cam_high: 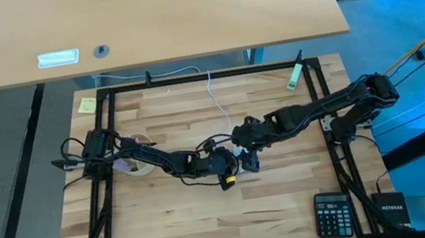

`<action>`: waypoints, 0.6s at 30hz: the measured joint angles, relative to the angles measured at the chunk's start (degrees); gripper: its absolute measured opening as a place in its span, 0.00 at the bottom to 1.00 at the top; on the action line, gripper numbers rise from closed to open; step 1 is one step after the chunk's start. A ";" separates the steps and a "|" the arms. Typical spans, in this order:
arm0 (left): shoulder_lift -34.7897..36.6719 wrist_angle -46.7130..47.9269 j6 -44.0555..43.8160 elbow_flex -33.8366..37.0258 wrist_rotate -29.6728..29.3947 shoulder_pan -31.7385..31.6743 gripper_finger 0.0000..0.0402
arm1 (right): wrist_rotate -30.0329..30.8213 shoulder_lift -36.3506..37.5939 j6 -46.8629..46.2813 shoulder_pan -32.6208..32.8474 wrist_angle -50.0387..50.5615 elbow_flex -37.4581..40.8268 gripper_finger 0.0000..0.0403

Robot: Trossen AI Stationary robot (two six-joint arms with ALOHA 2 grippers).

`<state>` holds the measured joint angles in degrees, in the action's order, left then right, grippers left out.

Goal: Screw lightbulb
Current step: Remove the lightbulb from the lamp

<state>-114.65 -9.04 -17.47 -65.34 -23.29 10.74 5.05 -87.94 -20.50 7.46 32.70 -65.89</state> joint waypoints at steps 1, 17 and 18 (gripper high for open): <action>0.00 0.00 0.15 0.00 0.00 0.00 0.39 | -0.15 0.00 0.80 0.00 0.03 0.00 0.57; 0.24 -0.79 5.84 -0.13 2.61 0.45 0.39 | -7.84 0.33 37.81 0.00 1.69 -2.62 0.51; 0.24 -0.76 6.14 -0.13 2.54 0.49 0.39 | -7.99 0.33 41.11 0.01 1.82 -2.62 0.51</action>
<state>-114.41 -9.80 -11.33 -65.47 -20.75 11.24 -2.93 -87.61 20.61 7.48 34.52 -68.51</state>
